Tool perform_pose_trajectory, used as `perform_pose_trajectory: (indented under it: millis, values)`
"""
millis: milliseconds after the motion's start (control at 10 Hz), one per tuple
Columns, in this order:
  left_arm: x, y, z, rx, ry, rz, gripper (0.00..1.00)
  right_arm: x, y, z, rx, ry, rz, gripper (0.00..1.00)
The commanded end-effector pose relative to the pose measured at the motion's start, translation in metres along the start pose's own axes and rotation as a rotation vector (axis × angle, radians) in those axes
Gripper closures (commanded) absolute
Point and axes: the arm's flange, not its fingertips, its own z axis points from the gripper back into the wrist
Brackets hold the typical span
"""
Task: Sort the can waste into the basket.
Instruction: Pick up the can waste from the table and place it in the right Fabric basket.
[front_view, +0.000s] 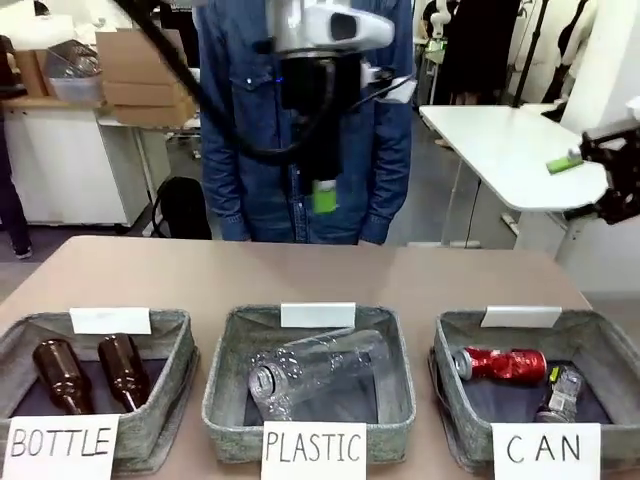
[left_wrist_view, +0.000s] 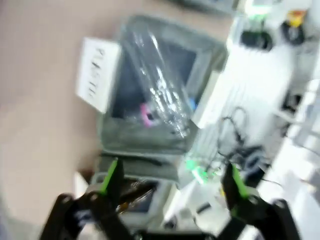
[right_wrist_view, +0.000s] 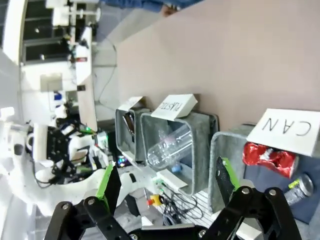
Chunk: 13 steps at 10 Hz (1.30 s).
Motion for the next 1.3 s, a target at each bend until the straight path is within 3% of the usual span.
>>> perform_pose_trajectory:
  millis: [0, 200, 300, 500, 600, 800, 900, 1000, 1100, 1200]
  values:
    - [-0.063, -0.024, -0.024, -0.034, -0.109, 0.016, 0.0, 0.023, 0.01, -0.006, 0.01, 0.038, 0.004, 0.0]
    - [-0.137, -0.011, -0.013, -0.031, -0.333, 0.222, 0.0, 0.035, 0.02, -0.048, 0.06, 0.139, 0.041, 0.0]
    - [-0.171, -0.004, -0.014, -0.048, -0.392, 0.319, 0.0, 0.038, 0.026, -0.071, 0.092, 0.195, 0.049, 0.0]
    - [-0.231, 0.01, -0.024, -0.15, -0.532, 0.465, 0.0, 0.035, 0.046, -0.104, 0.198, 0.277, 0.086, 0.0]
    - [-0.259, 0.016, -0.029, -0.228, -0.683, 0.459, 0.0, 0.031, 0.058, -0.115, 0.273, 0.306, 0.083, 0.0]
    - [-0.305, 0.034, -0.038, -0.456, -1.025, 0.662, 0.0, 0.023, 0.077, -0.117, 0.558, 0.392, -0.115, 0.0]
    - [-0.322, 0.039, -0.041, -0.531, -1.17, 0.728, 0.0, 0.017, 0.079, -0.107, 0.7, 0.386, -0.223, 0.0]
    - [-0.338, 0.043, -0.047, -0.573, -1.297, 0.764, 0.0, 0.01, 0.078, -0.093, 0.787, 0.362, -0.298, 0.0]
    - [-0.351, 0.05, -0.055, -0.635, -1.386, 0.779, 0.0, -0.003, 0.081, -0.078, 0.798, 0.336, -0.333, 0.0]
    - [-0.341, 0.05, -0.04, -0.543, -1.054, 0.708, 0.0, 0.015, 0.082, -0.107, 0.684, 0.429, -0.132, 0.0]
